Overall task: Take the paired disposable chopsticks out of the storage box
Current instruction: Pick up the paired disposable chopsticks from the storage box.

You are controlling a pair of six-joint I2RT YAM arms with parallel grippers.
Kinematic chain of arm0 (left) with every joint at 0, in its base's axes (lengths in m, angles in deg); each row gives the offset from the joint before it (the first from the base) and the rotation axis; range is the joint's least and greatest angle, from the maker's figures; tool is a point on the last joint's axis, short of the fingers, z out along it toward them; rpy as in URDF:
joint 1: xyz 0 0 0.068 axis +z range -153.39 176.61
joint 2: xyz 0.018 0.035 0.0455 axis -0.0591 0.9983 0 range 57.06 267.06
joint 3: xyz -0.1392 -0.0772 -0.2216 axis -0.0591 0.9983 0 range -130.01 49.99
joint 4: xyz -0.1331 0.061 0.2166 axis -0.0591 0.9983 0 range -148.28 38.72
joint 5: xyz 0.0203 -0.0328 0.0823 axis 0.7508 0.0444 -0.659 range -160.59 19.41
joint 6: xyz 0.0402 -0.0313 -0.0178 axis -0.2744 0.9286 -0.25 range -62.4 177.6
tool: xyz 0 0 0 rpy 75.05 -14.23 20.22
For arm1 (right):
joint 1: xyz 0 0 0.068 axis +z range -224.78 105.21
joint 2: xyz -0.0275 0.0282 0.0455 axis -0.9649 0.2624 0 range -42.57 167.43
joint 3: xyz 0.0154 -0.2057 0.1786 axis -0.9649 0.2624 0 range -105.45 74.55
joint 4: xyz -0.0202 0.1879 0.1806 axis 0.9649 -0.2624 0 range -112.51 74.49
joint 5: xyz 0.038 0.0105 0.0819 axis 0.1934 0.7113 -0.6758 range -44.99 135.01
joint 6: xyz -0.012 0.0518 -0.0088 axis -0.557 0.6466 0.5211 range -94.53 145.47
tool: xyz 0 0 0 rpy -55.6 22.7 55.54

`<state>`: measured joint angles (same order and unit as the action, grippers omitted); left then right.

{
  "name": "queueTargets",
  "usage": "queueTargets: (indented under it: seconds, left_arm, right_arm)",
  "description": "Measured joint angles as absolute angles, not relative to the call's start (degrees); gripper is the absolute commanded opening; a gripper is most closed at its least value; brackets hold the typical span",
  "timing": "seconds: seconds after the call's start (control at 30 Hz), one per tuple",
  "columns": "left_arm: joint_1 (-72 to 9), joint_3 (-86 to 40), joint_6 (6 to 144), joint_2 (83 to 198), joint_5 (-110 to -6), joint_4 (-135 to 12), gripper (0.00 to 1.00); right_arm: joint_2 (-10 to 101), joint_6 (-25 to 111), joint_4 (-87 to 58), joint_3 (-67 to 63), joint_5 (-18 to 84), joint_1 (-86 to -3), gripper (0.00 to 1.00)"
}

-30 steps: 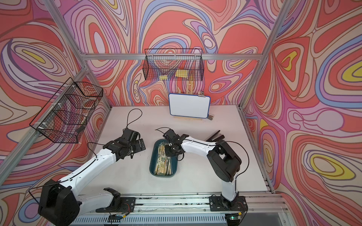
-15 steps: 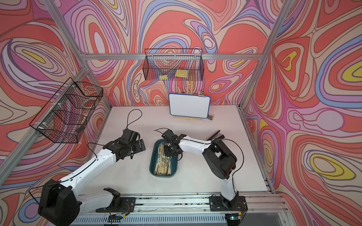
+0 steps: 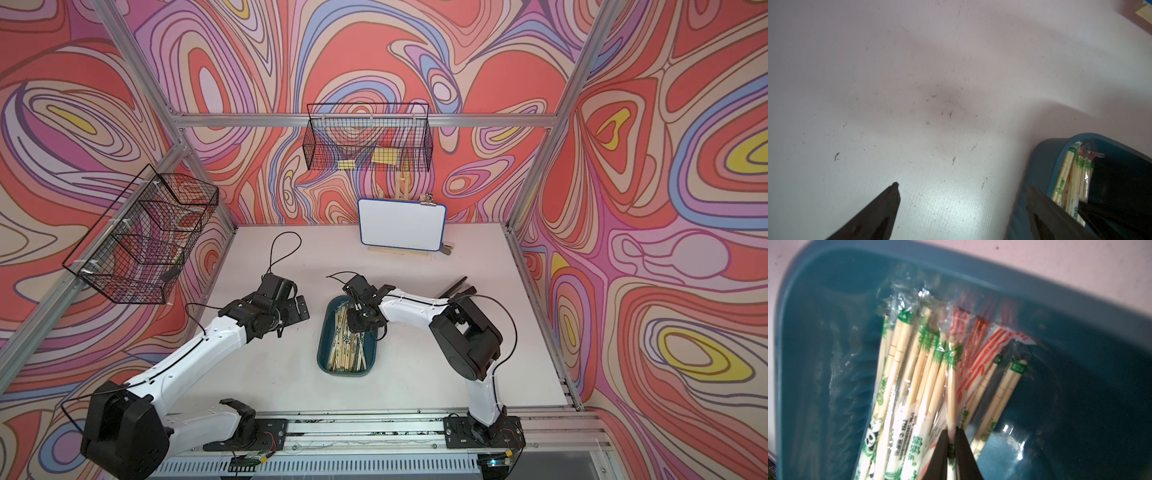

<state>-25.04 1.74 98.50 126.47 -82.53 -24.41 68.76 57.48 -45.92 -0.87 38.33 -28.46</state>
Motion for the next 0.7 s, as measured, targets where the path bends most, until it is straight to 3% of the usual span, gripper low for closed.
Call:
queueTargets:
  seconds: [0.03, 0.7]
  left_arm:
    - [-25.04, 1.74, 98.5, 126.47, -82.53, -24.52, 1.0]
    - [-25.04, 1.74, 98.42, 126.49, -82.05, -24.68, 1.0]
  right_arm:
    - [68.76, 57.48, -45.92, -0.87, 38.33, -28.46, 0.0]
    - [61.11, 57.41, -48.33, -1.99, 41.19, -28.46, 0.0]
